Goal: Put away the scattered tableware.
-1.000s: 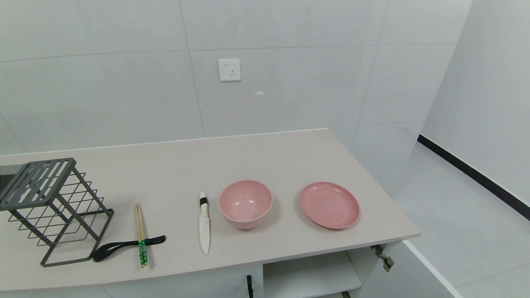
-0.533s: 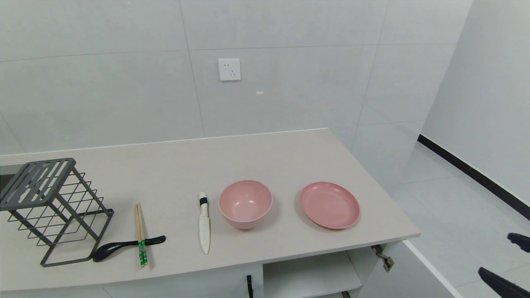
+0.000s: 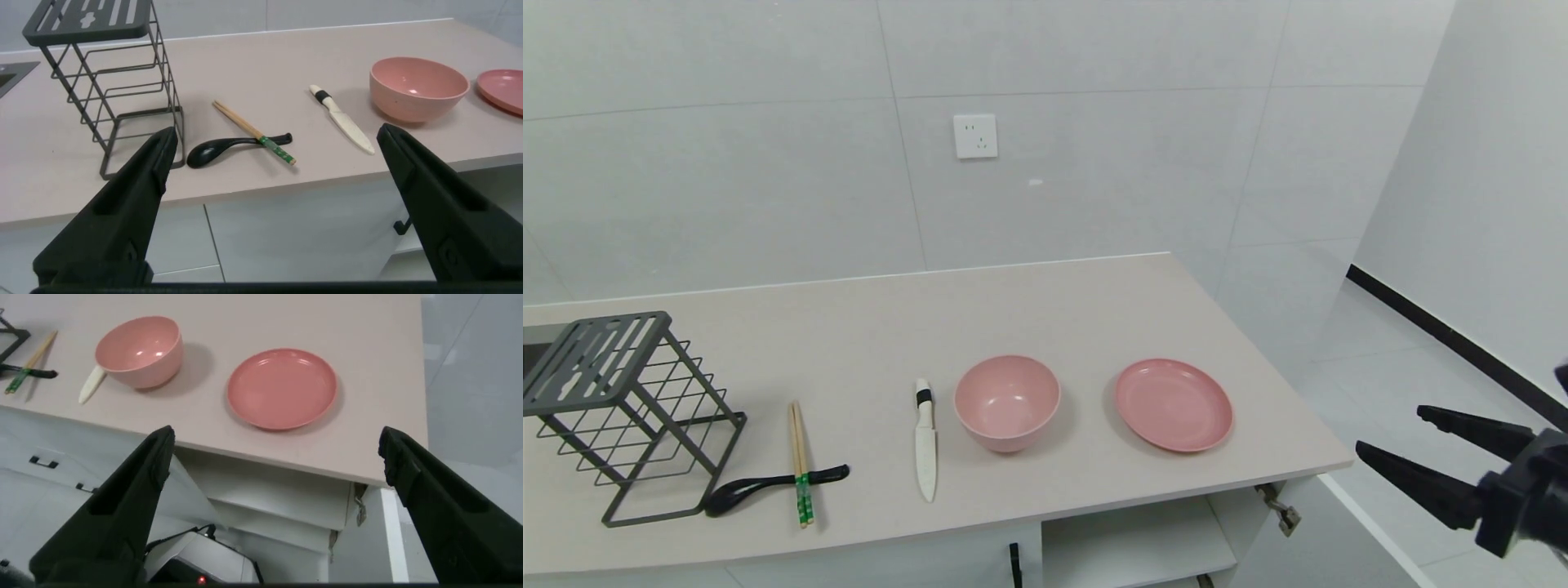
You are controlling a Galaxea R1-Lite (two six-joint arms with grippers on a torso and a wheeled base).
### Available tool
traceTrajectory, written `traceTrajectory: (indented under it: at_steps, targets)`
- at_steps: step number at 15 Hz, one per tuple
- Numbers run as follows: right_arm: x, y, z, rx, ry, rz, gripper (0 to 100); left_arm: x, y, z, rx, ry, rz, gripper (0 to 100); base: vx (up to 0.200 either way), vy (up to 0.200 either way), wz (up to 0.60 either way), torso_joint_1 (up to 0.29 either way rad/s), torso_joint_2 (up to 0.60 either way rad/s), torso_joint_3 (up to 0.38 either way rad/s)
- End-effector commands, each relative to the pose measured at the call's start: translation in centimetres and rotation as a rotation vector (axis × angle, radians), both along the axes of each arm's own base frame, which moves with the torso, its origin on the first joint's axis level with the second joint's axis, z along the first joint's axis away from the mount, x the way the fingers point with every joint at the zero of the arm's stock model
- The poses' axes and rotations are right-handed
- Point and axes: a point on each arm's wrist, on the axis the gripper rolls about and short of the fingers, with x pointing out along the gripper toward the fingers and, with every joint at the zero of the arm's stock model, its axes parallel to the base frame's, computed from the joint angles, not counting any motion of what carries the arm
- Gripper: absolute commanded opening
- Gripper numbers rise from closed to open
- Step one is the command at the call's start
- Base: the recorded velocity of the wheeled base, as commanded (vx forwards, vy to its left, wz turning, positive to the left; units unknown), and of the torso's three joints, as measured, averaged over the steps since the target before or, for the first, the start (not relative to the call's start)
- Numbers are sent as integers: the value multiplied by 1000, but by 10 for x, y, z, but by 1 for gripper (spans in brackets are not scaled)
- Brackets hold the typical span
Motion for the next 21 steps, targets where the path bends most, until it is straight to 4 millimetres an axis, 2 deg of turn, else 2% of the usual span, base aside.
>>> traceTrajectory:
  at_steps: [1, 3, 4, 5, 6, 9, 10, 11, 15, 18, 21]
  targets:
    - [33, 0, -28, -12, 121, -15, 100, 0, 0, 0, -1, 2, 0, 100, 0, 0, 0, 0, 0, 0]
    - [47, 1, -34, -20, 122, -12, 100, 0, 0, 0, -1, 2, 0, 100, 0, 0, 0, 0, 0, 0]
    - [47, 1, -34, -20, 122, -12, 100, 0, 0, 0, -1, 2, 0, 100, 0, 0, 0, 0, 0, 0]
    - [65, 2, -44, -27, 137, -9, 100, 0, 0, 0, -1, 2, 0, 100, 0, 0, 0, 0, 0, 0]
    - [73, 2, -51, -42, 148, -6, 100, 0, 0, 0, -1, 2, 0, 100, 0, 0, 0, 0, 0, 0]
    - [90, 6, -65, -51, 151, 10, 100, 0, 0, 0, -4, 2, 0, 100, 0, 0, 0, 0, 0, 0]
    - [90, 6, -65, -51, 151, 10, 100, 0, 0, 0, -4, 2, 0, 100, 0, 0, 0, 0, 0, 0]
    - [109, 7, -72, -49, 144, 10, 100, 0, 0, 0, -4, 2, 0, 100, 0, 0, 0, 0, 0, 0]
    - [156, 16, -88, -37, 138, 25, 100, 0, 0, 0, -5, 2, 0, 100, 0, 0, 0, 0, 0, 0]
    - [180, 26, -109, -8, 173, 32, 100, 0, 0, 0, -5, 2, 0, 100, 0, 0, 0, 0, 0, 0]
    - [205, 27, -126, -6, 173, 10, 100, 0, 0, 0, -5, 2, 0, 100, 0, 0, 0, 0, 0, 0]
